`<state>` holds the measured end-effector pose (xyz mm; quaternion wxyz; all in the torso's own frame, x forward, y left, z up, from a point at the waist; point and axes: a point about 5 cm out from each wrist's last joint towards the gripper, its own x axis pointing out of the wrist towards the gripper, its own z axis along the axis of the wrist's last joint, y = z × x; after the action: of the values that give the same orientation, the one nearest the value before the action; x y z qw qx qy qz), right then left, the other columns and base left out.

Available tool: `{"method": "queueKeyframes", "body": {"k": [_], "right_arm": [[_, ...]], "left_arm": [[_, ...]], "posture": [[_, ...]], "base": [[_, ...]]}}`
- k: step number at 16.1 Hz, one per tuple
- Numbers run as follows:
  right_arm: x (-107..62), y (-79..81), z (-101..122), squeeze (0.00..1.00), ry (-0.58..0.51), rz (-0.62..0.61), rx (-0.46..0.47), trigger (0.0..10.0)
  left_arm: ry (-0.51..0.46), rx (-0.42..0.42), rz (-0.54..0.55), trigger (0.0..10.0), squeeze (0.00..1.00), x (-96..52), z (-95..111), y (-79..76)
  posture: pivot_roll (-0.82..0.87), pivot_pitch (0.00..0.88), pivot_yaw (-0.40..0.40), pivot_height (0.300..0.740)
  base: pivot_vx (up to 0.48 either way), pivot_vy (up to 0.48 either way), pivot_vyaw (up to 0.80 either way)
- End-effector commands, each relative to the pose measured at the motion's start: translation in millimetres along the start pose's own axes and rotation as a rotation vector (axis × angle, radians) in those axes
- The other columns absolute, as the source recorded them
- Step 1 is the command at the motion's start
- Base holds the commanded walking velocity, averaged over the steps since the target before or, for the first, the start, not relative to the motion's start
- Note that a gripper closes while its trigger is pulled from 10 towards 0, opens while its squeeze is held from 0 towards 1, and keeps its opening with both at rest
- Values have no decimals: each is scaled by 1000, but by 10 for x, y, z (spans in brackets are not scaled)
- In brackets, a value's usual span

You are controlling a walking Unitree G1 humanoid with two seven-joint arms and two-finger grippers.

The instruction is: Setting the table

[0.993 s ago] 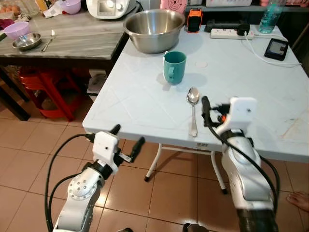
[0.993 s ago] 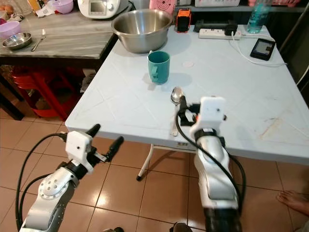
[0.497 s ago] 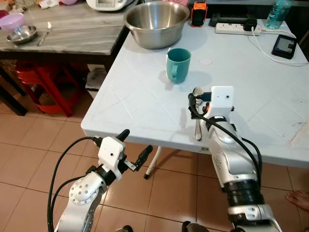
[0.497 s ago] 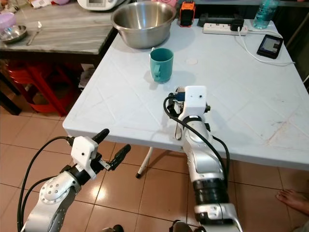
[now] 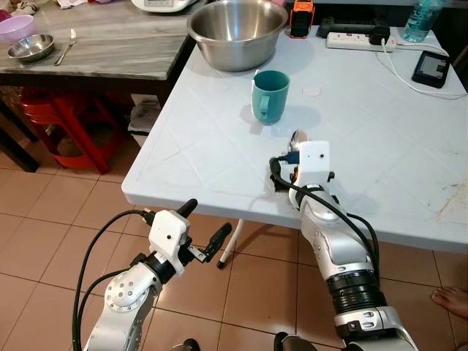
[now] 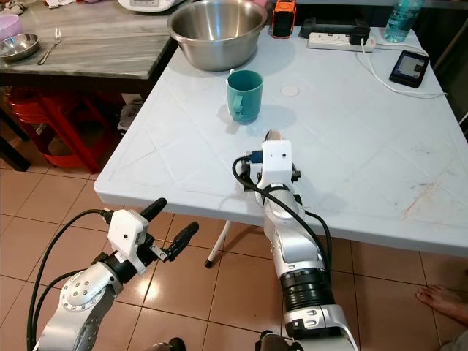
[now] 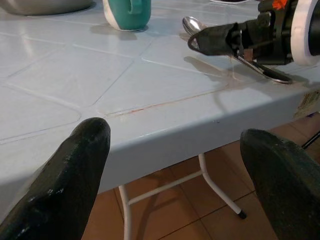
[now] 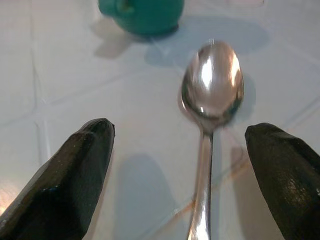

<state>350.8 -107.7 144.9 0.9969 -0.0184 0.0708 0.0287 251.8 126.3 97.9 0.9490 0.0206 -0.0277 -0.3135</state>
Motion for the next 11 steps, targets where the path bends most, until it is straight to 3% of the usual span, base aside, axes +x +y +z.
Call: {"method": "queueKeyframes", "body": {"k": [1, 5, 6, 7, 8, 11], "right_arm": [[10, -13, -29, 0, 27, -17, 2, 10000], [25, -74, -114, 0, 77, -39, 12, 10000], [30, -80, -125, 0, 84, -42, 13, 6431], [33, -82, -128, 0, 85, -42, 14, 2000], [39, -86, -131, 0, 86, -40, 11, 0], [85, -170, -128, 0, 98, -49, -3, 0]], "left_arm": [[-3, 3, -10, 10000, 0, -5, 9, 16], [-36, 13, -19, 10000, 0, 49, 154, 33], [-38, 34, -31, 10000, 0, 58, 171, 32], [-38, 40, -35, 10000, 0, 62, 178, 31], [-37, 42, -39, 10000, 0, 67, 184, 25], [-37, 37, -47, 10000, 0, 87, 194, -6]], "posture": [[-121, 196, 73, 740], [-122, 197, 76, 740], [-122, 197, 77, 740], [-122, 198, 77, 740], [-122, 196, 77, 740], [-126, 197, 73, 740]], "base": [[0, 0, 0], [0, 0, 0], [0, 0, 0], [0, 0, 0], [0, 0, 0], [0, 0, 0]]}}
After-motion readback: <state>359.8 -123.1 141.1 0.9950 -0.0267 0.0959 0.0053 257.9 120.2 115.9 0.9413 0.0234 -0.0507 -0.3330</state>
